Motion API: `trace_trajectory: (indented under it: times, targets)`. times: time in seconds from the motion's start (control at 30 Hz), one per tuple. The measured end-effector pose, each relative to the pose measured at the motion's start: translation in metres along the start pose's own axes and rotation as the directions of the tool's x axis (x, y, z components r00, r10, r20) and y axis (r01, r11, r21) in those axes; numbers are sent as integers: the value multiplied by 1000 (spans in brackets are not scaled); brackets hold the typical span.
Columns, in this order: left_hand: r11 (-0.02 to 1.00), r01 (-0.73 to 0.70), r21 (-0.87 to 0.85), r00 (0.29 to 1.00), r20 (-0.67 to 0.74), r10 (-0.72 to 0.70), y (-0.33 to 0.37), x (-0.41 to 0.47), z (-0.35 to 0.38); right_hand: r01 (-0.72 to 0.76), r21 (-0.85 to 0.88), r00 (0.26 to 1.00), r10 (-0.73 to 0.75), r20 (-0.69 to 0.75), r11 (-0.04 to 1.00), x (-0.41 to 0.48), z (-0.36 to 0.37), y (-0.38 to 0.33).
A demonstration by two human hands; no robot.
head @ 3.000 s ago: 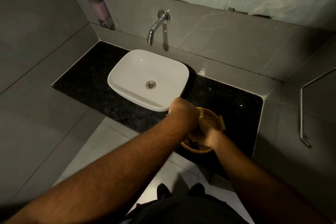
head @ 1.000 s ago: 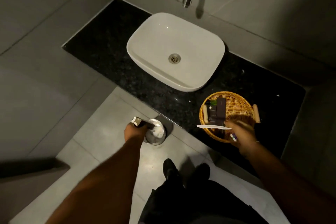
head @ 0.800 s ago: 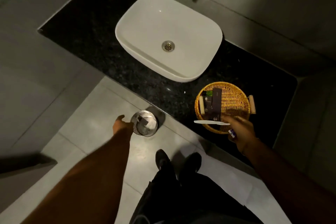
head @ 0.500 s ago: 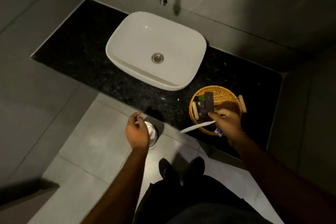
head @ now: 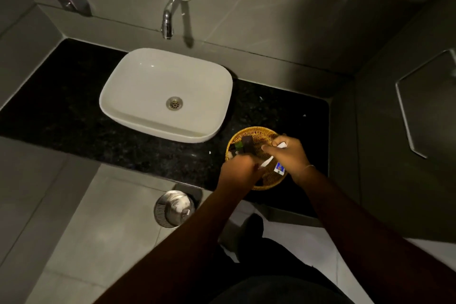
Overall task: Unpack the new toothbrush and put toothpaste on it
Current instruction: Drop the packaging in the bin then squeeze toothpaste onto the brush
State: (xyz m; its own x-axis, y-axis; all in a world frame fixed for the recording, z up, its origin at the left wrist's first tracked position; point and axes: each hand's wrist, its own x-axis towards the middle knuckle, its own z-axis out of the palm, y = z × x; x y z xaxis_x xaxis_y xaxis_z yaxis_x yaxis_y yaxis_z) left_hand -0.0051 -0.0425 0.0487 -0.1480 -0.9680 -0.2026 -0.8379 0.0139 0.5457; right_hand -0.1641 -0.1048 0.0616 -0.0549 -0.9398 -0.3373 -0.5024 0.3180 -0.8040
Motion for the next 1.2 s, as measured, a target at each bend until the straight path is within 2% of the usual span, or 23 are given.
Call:
trace_trajectory:
  times: [0.2,0.3,0.4,0.47,0.57,0.7,0.8,0.87,1.03,1.13,1.2]
  targets:
    - [970,82,-227,996,-26,-90,5,33,23,-35,71,996,29,82,997,23,-9,5]
    - [897,234,-374,972,95,-214,8,49,34,-154,240,988,142,66,958,39,-11,11]
    - [758,428,-492,902,175,-395,5,62,41,-376,376,927,344,153,847,51,-15,24]
    - [698,518,-495,852,229,-470,2,71,47,-435,367,898,364,248,822,55,-17,36]
    - [610,613,-503,788,333,-517,0,82,56,-443,283,877,346,334,850,51,-18,46]
    - [552,652,-520,755,373,-540,1,98,69,-352,177,907,287,309,919,42,-18,55]
    - [586,641,-495,765,351,-541,6,110,76,-314,129,928,276,251,940,42,-19,66]
    - [597,645,-477,763,347,-546,11,117,81,-335,133,927,301,224,933,46,-19,74]
    - [487,692,-533,711,388,-586,20,127,95,-399,145,909,370,192,905,51,-12,84]
    - [482,687,-544,708,352,-612,22,131,103,-497,223,867,466,178,839,50,-1,83]
    - [490,687,-537,707,337,-622,21,132,108,-522,174,851,494,178,835,50,6,88]
